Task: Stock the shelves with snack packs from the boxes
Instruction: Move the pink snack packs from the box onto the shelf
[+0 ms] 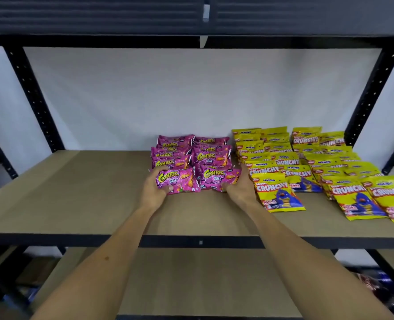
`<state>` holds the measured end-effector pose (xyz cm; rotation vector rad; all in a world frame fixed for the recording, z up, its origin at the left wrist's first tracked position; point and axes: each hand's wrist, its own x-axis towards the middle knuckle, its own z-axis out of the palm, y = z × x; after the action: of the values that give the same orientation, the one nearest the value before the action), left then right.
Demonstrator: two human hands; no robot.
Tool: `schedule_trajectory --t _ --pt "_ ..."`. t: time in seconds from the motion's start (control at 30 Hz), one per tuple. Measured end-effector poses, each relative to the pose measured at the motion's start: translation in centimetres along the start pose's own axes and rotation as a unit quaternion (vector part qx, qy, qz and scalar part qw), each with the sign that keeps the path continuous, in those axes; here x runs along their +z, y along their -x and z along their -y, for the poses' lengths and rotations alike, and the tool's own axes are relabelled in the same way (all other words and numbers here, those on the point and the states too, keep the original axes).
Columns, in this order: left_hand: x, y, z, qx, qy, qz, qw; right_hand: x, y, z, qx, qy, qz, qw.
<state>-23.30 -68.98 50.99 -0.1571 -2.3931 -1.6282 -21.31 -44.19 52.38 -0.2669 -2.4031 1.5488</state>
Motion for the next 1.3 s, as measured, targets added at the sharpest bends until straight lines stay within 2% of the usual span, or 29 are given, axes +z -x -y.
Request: schedule_trajectory --t 0.13,0.33,0.57,0.77,0.9,1.17,1.23,1.3 --pt "0.7 -2.7 -0.1 0.014 -0.013 -0.001 1.0 0.1 -2.6 0.2 -0.004 -0.02 0.002 1.0" --pt "1.3 -5.5 0.2 0.021 -0.009 -0.036 0.999 1.1 -4.9 -0.5 -0.084 -0.009 -0.056 0.995" --pt "1.5 -7.3 2.8 0.04 -0.054 -0.079 0.995 3.1 -6.4 -1.1 -0.102 0.076 -0.084 0.988" --pt "1.8 -7.4 2.7 0.035 -0.061 -0.079 0.994 3.0 -6.8 -1.6 -0.113 0.053 -0.056 0.991" --pt "2.0 -6.5 1.9 0.049 -0.064 -0.093 0.992 2.6 -6.7 -1.7 -0.13 0.038 -0.064 0.989" --pt "1.7 -4.8 0.0 0.037 -0.172 -0.176 0.969 1.8 -4.4 0.2 -0.198 0.108 -0.166 0.96" --pt "1.7 -3.6 -1.0 0.024 -0.191 -0.159 0.968 1.6 -3.1 0.8 -0.229 0.108 -0.152 0.955" --pt "1.7 -2.1 -2.0 -0.006 -0.223 -0.114 0.968 1.2 -1.3 1.3 -0.223 0.13 -0.111 0.96"
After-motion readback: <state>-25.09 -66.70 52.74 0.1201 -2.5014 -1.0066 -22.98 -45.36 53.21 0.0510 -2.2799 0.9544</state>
